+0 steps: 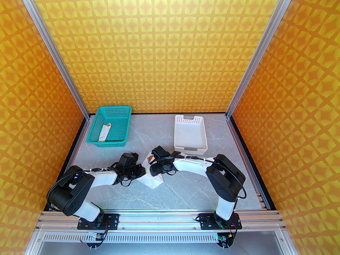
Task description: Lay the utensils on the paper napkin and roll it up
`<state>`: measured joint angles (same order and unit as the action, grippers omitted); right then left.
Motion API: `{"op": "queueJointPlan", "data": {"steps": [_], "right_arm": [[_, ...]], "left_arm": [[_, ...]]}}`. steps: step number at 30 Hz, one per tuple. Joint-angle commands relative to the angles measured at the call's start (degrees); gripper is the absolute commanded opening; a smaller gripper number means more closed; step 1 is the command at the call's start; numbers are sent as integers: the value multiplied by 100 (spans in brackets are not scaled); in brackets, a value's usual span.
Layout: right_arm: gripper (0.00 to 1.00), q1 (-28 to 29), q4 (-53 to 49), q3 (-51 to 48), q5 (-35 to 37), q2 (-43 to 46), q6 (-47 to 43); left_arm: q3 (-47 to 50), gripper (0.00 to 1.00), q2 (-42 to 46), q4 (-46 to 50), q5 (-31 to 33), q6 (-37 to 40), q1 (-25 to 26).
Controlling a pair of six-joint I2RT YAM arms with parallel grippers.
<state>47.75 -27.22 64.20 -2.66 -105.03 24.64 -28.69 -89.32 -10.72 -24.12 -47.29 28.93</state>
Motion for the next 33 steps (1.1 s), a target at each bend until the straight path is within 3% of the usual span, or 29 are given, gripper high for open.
{"op": "queueJointPlan", "data": {"steps": [1, 17, 33], "right_arm": [[73, 68, 33, -67, -108, -141, 71], [70, 151, 9, -281, -106, -246, 109], [73, 58, -201, -216, -101, 530, 56]], "left_arm": [[72, 0, -227, 745, 259, 150, 16], [72, 0, -204, 761, 259, 158, 16], [74, 0, -198, 788, 276, 166, 21]]}}
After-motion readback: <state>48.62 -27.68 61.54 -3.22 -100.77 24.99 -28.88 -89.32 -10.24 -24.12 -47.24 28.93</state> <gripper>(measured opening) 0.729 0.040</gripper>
